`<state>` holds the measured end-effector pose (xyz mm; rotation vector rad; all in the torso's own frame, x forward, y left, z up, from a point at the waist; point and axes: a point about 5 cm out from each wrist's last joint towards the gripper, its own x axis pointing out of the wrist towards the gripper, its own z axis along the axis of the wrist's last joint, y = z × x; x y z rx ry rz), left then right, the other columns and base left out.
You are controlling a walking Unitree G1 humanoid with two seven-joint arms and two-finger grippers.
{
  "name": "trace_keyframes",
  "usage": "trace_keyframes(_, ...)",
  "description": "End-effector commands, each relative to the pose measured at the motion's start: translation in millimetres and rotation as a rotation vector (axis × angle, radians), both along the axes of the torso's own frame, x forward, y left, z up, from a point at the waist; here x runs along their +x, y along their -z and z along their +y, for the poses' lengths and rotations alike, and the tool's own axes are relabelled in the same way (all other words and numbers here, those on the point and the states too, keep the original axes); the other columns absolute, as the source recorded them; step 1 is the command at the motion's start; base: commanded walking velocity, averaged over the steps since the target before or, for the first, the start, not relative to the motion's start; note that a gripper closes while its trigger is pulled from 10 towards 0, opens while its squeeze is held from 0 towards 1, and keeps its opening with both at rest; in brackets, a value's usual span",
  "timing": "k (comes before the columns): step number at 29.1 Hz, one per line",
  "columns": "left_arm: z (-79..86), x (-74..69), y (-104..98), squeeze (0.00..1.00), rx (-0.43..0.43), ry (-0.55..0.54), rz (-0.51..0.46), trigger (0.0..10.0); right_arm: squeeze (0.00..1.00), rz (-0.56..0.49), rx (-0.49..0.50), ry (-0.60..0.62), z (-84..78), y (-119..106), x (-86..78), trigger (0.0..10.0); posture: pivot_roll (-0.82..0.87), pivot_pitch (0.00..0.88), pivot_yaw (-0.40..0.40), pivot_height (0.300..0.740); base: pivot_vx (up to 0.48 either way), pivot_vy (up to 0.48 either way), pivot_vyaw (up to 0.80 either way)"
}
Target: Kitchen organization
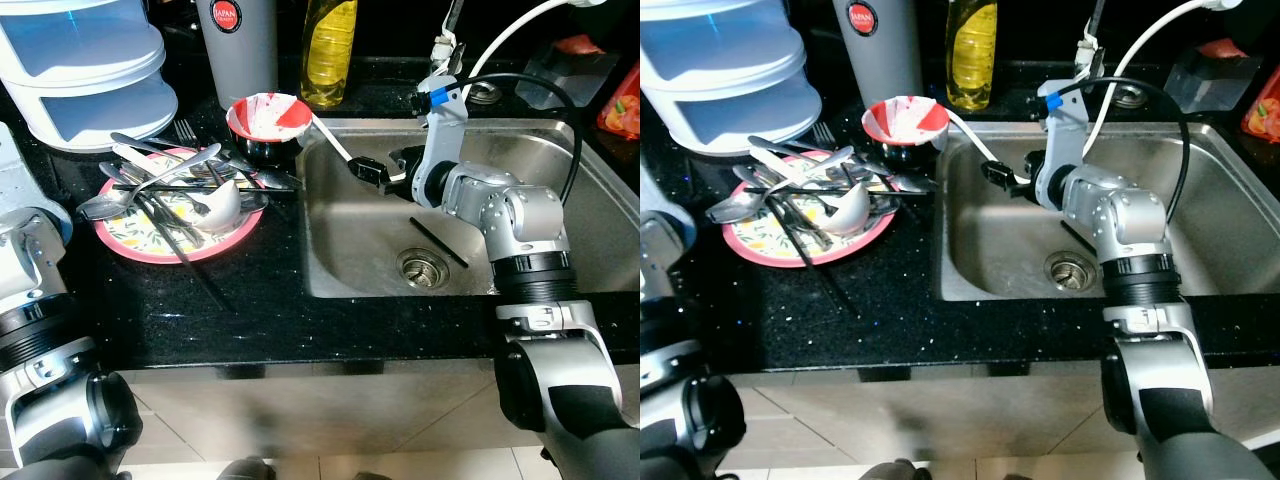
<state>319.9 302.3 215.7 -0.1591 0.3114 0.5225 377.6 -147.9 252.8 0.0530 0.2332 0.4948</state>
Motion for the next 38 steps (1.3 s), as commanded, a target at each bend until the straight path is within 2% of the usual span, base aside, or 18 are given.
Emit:
trace_keyframes(1,-0.4,-7.3,38,0.0,-0.074,-0.017,0.146,8.4,0.0,0.021,0.02,-0.016,1.5,-2,-1.5,10.0,0.1,0.027,0.02,0.74,0.0,0.0,0.0)
trace_keyframes(2,0.7,-10.1,42,0.0,-0.087,-0.036,0.155,4.3,0.0,0.034,0.019,-0.016,1.0,0,-1.6,10.0,0.1,0.027,0.02,0.74,0.0,0.0,0.0)
trace_keyframes(3,1.0,-12.6,45,0.0,-0.101,-0.055,0.16,1.1,0.0,0.044,0.016,-0.015,0.4,1,-1.7,10.0,0.1,0.028,0.021,0.74,0.0,0.0,0.0)
trace_keyframes(4,0.8,-15.1,47,0.0,-0.118,-0.076,0.164,0.0,0.0,0.051,0.014,-0.013,-0.3,2,-1.6,10.0,0.1,0.03,0.02,0.74,0.0,0.0,0.0)
trace_keyframes(7,2.9,-24.3,54,0.0,-0.19,-0.192,0.165,0.0,0.0,0.06,0.013,-0.009,-0.8,3,-1.2,10.0,0.11,0.036,0.016,0.74,0.0,0.0,0.0)
trace_keyframes(14,7.3,-31.5,56,0.0,-0.263,-0.31,0.122,0.0,0.0,0.067,0.015,-0.012,2.0,3,0.2,10.0,0.12,0.044,0.005,0.74,0.0,0.0,0.0)
trace_keyframes(19,13.9,-31.3,33,0.0,-0.146,-0.344,0.015,0.0,0.0,0.068,0.018,-0.014,2.9,2,0.6,10.0,0.12,0.049,0.001,0.74,0.0,0.0,0.0)
trace_keyframes(20,17.8,-32.4,16,0.0,-0.06,-0.376,-0.056,3.8,0.0,0.068,0.019,-0.014,3.2,2,0.8,10.0,0.12,0.049,0.001,0.74,0.0,0.0,0.0)
trace_keyframes(21,21.9,-36.2,-10,0.0,0.106,-0.427,-0.139,10.0,0.0,0.068,0.022,-0.013,3.7,2,1.1,10.0,0.12,0.053,0.001,0.74,0.0,0.0,0.0)
trace_keyframes(24,21.5,-38.0,-28,0.0,0.214,-0.445,-0.19,10.0,0.0,0.069,0.024,-0.012,4.0,2,1.2,10.0,0.13,0.055,0.001,0.74,0.0,0.0,0.0)
trace_keyframes(27,19.0,-38.0,-41,0.0,0.264,-0.446,-0.239,10.0,0.0,0.07,0.025,-0.012,4.4,2,1.2,10.0,0.13,0.056,0.001,0.74,0.0,0.0,0.0)
trace_keyframes(29,6.6,-36.3,-71,0.0,0.4,-0.417,-0.329,10.0,0.0,0.071,0.027,-0.011,4.4,3,1.0,10.0,0.12,0.058,0.002,0.74,0.0,0.0,0.0)
trace_keyframes(32,2.4,-35.3,-77,0.0,0.429,-0.399,-0.355,10.0,0.0,0.071,0.028,-0.01,4.3,3,0.9,10.0,0.12,0.058,0.002,0.74,0.0,0.0,0.0)
trace_keyframes(33,-6.9,-32.5,-88,0.0,0.483,-0.35,-0.397,10.0,0.0,0.07,0.029,-0.008,4.0,2,1.1,10.0,0.12,0.059,0.004,0.74,0.0,0.0,0.0)
trace_keyframes(34,-37.2,-25.8,-109,0.0,0.564,-0.183,-0.531,10.0,0.0,0.065,0.029,-0.002,2.9,2,1.3,10.0,0.12,0.06,0.005,0.74,0.0,0.0,0.0)
trace_keyframes(36,-55.1,-24.6,-119,0.0,0.608,-0.088,-0.608,10.0,0.0,0.061,0.028,0.001,2.2,1,1.3,10.0,0.12,0.06,0.005,0.74,0.0,0.0,0.0)
trace_keyframes(37,-55.1,-24.6,-119,0.0,0.608,-0.088,-0.608,10.0,0.0,0.061,0.028,0.001,2.2,1,1.3,10.0,0.12,0.06,0.005,0.74,0.0,0.0,0.0)
trace_keyframes(38,-68.9,-24.9,-127,0.0,0.692,-0.03,-0.648,10.0,0.0,0.058,0.027,0.005,1.3,0,1.5,10.0,0.12,0.06,0.005,0.74,0.0,0.0,0.0)
